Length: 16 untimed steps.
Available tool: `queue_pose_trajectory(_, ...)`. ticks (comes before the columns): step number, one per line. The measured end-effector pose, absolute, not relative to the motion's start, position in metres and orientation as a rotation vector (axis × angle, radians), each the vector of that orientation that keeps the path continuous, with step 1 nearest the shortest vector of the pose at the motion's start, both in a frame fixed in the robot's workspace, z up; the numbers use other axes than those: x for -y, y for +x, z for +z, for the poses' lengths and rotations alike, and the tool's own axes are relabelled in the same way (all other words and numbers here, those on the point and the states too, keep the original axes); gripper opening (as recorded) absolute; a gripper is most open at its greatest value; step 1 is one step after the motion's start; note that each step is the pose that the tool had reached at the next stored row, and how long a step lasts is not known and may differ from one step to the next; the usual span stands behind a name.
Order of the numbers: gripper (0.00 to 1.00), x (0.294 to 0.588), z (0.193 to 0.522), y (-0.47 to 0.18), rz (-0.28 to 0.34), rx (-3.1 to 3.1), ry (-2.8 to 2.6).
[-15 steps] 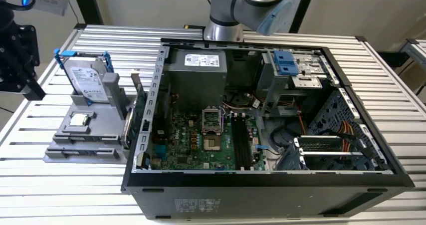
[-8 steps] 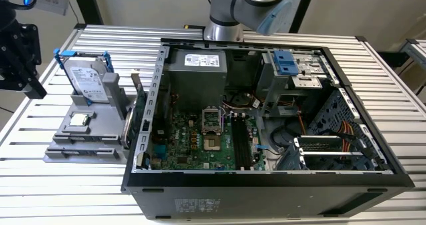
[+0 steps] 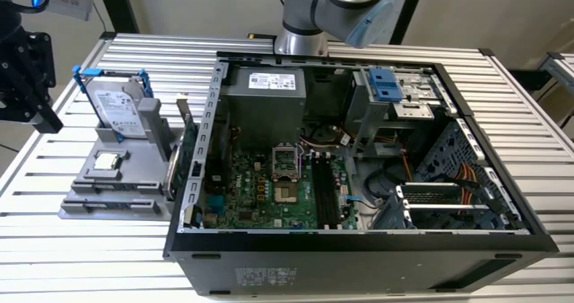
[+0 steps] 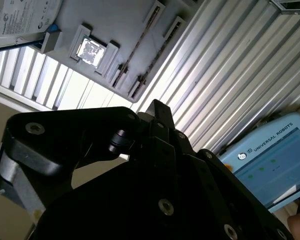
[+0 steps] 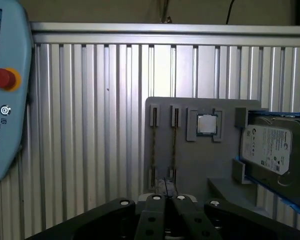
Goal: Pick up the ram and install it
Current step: 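Pick up the ram and move it above insertion slot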
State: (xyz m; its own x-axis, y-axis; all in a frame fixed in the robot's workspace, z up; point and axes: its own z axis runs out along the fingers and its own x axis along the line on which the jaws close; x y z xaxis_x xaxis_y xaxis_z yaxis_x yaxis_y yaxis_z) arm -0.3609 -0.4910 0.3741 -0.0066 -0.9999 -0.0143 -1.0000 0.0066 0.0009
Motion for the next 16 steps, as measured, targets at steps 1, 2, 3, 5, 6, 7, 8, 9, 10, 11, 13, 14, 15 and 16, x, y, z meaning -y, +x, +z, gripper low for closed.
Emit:
queue_pose_trajectory(1, 0.00, 0.4910, 0.3741, -0.3609, 0.017, -2.222, -2.207)
queue_pose_trajectory(2, 1.00, 0.4910, 0.3741, -0.3609, 0.017, -2.222, -2.207)
queue_pose_trajectory(3, 1.00, 0.4910, 0.3741, -0.3609, 0.017, -2.222, -2.207)
queue_pose_trajectory(5, 1.00, 0.4910, 0.3741, -0.3609, 0.016, -2.222, -2.208)
queue_pose_trajectory(6, 1.00, 0.4910, 0.3741, -0.3609, 0.016, -2.222, -2.208)
queue_pose_trajectory(7, 1.00, 0.4910, 0.3741, -0.3609, 0.016, -2.222, -2.208)
queue_pose_trajectory(8, 1.00, 0.4911, 0.3741, -0.3608, 0.016, -2.223, -2.208)
queue_pose_trajectory(9, 1.00, 0.4910, 0.3741, -0.3609, 0.015, -2.223, -2.208)
queue_pose_trajectory(10, 1.00, 0.4910, 0.3741, -0.3609, 0.015, -2.223, -2.208)
queue_pose_trajectory(11, 1.00, 0.4910, 0.3740, -0.3609, 0.015, -2.223, -2.208)
queue_pose_trajectory(13, 1.00, 0.4910, 0.3736, -0.3608, 0.015, -2.223, -2.208)
queue_pose_trajectory(14, 1.00, 0.4910, 0.3732, -0.3608, 0.015, -2.223, -2.208)
queue_pose_trajectory(15, 1.00, 0.4910, 0.3727, -0.3608, 0.015, -2.223, -2.208)
queue_pose_trajectory(16, 1.00, 0.4910, 0.3723, -0.3608, 0.015, -2.223, -2.208)
